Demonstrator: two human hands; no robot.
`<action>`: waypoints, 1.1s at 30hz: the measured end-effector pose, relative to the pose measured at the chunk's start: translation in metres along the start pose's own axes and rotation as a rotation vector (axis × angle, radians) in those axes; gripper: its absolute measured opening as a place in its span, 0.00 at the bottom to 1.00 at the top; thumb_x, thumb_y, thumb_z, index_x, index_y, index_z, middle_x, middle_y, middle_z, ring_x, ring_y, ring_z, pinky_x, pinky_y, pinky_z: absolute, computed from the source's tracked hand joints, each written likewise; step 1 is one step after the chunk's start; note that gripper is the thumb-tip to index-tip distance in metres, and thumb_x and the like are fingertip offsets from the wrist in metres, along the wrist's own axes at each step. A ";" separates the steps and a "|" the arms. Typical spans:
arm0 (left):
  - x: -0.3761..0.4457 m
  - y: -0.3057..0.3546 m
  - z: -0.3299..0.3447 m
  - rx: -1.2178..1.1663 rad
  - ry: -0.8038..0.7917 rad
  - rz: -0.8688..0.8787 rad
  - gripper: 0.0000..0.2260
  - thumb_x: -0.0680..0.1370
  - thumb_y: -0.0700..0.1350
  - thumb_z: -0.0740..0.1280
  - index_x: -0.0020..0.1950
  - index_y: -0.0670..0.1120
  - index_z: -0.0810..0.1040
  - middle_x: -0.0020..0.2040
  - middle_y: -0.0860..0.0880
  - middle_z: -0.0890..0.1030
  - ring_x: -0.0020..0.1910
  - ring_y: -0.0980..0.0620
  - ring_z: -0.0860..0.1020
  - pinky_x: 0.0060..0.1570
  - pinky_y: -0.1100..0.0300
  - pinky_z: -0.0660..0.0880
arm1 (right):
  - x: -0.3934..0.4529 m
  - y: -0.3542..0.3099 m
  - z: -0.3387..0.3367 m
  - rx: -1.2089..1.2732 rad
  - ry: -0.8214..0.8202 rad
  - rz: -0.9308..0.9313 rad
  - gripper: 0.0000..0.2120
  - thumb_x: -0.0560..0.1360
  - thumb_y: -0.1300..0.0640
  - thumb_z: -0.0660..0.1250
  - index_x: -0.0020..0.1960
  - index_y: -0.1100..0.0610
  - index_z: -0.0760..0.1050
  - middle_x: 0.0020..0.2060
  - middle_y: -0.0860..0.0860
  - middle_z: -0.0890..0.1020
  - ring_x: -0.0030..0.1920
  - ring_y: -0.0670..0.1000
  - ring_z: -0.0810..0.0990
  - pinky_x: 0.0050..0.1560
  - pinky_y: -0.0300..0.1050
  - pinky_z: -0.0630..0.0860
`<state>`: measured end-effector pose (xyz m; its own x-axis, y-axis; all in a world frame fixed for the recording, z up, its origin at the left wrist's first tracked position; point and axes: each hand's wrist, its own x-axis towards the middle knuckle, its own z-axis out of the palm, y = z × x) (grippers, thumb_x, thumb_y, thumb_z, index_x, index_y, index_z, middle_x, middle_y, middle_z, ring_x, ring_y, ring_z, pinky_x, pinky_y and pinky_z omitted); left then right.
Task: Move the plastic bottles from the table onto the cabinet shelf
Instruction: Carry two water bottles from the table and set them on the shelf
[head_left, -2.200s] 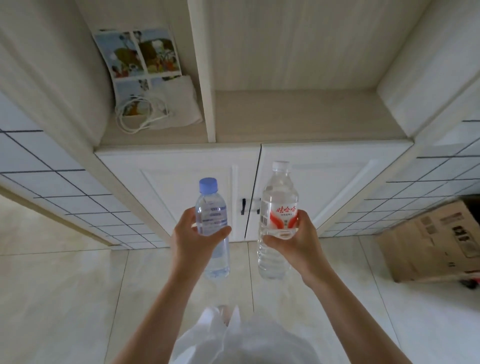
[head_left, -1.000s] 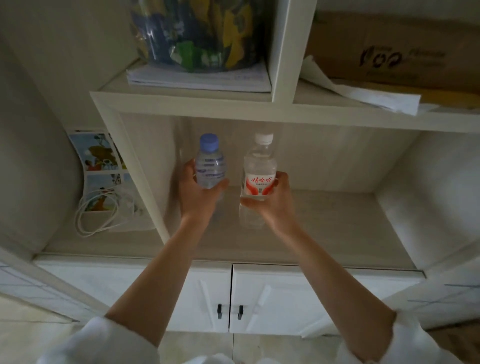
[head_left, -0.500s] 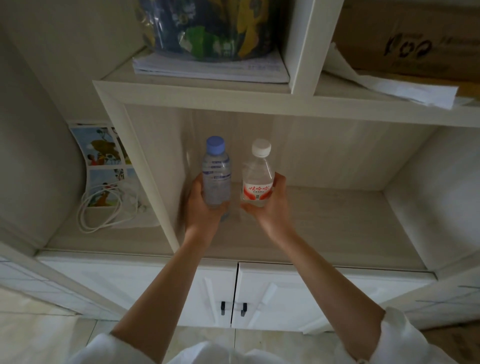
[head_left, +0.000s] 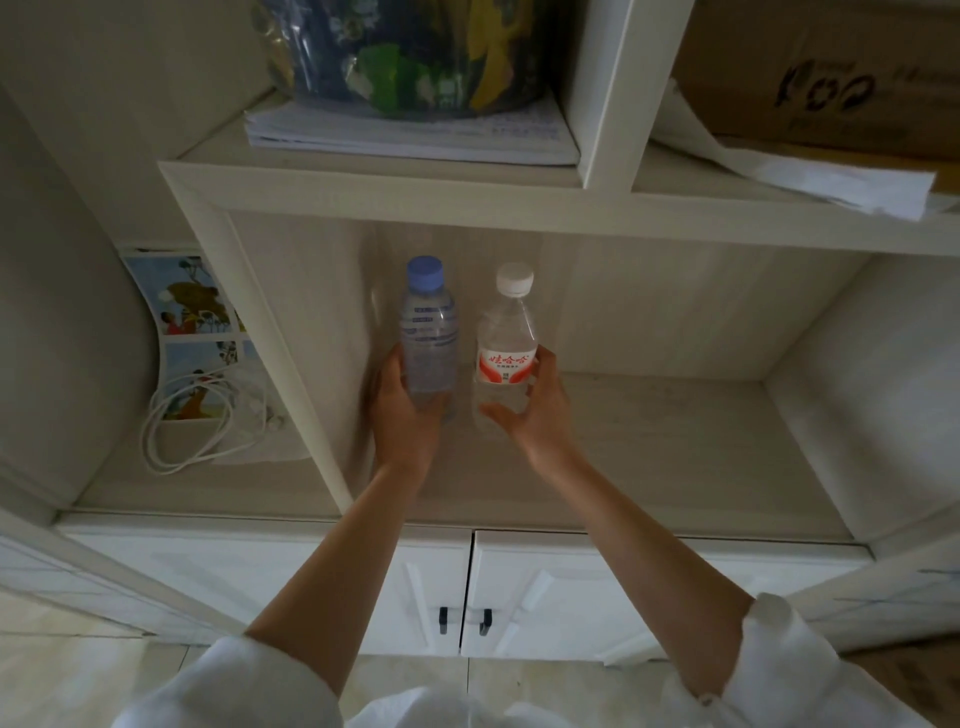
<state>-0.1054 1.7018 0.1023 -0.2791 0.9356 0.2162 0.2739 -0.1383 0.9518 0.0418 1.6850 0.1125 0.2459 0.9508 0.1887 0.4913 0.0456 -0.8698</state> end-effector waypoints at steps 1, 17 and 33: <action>0.001 0.000 0.000 0.005 0.014 0.012 0.28 0.70 0.39 0.75 0.69 0.46 0.71 0.56 0.54 0.78 0.52 0.58 0.77 0.49 0.67 0.73 | 0.003 -0.001 0.002 0.003 -0.005 -0.006 0.40 0.64 0.61 0.79 0.70 0.59 0.63 0.60 0.56 0.76 0.59 0.54 0.76 0.54 0.41 0.71; 0.026 -0.001 0.012 -0.004 0.019 0.031 0.31 0.71 0.40 0.75 0.72 0.46 0.68 0.59 0.52 0.78 0.56 0.53 0.77 0.57 0.57 0.75 | 0.029 -0.008 0.016 0.013 -0.039 0.034 0.43 0.67 0.61 0.77 0.74 0.57 0.57 0.66 0.57 0.70 0.67 0.56 0.70 0.58 0.41 0.67; 0.009 -0.001 0.008 0.110 0.008 -0.057 0.28 0.70 0.37 0.75 0.68 0.42 0.71 0.58 0.47 0.79 0.54 0.52 0.77 0.51 0.64 0.72 | 0.025 -0.002 0.013 -0.022 -0.047 0.151 0.32 0.73 0.54 0.71 0.72 0.62 0.64 0.66 0.59 0.74 0.66 0.57 0.74 0.66 0.53 0.72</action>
<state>-0.1007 1.7132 0.1010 -0.3043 0.9382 0.1648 0.3565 -0.0483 0.9331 0.0363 1.7126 0.1131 0.2795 0.9595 0.0344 0.4698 -0.1055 -0.8764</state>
